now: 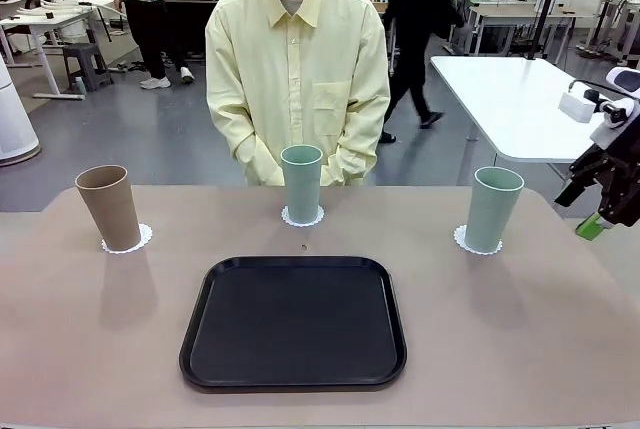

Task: Place coasters on the table and set cups on them.
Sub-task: Take one Reusable plastic cup from the Flat Tray and place it on a coaster set by the human.

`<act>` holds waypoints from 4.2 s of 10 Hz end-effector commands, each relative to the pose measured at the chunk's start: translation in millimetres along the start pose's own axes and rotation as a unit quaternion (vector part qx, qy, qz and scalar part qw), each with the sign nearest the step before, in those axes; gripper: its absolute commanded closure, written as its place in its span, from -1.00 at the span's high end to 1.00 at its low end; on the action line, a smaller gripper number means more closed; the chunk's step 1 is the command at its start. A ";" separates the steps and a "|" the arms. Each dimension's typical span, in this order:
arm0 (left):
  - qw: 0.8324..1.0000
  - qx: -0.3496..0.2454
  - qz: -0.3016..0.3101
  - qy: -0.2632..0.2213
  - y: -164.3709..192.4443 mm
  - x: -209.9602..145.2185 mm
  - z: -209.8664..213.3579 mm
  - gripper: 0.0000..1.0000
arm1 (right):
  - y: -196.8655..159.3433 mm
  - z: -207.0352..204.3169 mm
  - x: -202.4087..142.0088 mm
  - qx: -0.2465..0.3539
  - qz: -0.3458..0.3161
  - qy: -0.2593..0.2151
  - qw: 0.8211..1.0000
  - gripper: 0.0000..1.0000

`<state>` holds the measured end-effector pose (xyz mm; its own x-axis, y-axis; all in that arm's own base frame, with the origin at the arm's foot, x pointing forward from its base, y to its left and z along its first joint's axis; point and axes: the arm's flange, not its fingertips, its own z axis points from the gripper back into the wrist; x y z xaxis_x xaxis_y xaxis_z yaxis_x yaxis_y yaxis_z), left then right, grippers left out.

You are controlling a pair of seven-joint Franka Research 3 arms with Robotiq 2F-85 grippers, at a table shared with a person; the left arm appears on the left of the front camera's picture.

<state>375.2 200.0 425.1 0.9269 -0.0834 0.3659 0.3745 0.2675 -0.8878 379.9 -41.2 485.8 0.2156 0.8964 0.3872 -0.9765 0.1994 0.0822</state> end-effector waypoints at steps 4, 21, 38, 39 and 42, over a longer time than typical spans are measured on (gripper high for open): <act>1.000 0.002 0.007 -0.005 -2.8 0.9 -0.1 1.00 | -7.7 -6.3 -3.0 0.009 0.001 -0.008 1.000 1.00; 1.000 0.002 0.007 -0.005 -2.8 0.9 -0.1 1.00 | 58.1 21.5 20.1 -0.127 -0.352 0.130 0.918 1.00; 1.000 0.002 0.007 -0.005 -2.8 0.9 -0.1 1.00 | -17.8 63.8 -278.0 0.335 -0.439 -0.362 0.751 1.00; 1.000 0.002 0.007 -0.005 -2.8 0.9 -0.1 1.00 | -13.9 61.4 -282.2 0.337 -0.432 -0.360 0.755 1.00; 1.000 0.002 0.007 -0.005 -2.8 0.9 -0.1 1.00 | -17.5 40.4 -246.4 0.337 -0.453 -0.362 0.741 1.00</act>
<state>375.1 200.4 424.9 0.9273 -0.0825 0.3652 0.3736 0.2678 -0.8881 339.5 -285.0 424.3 0.9556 0.0238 0.2936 -0.2941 0.1305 0.9468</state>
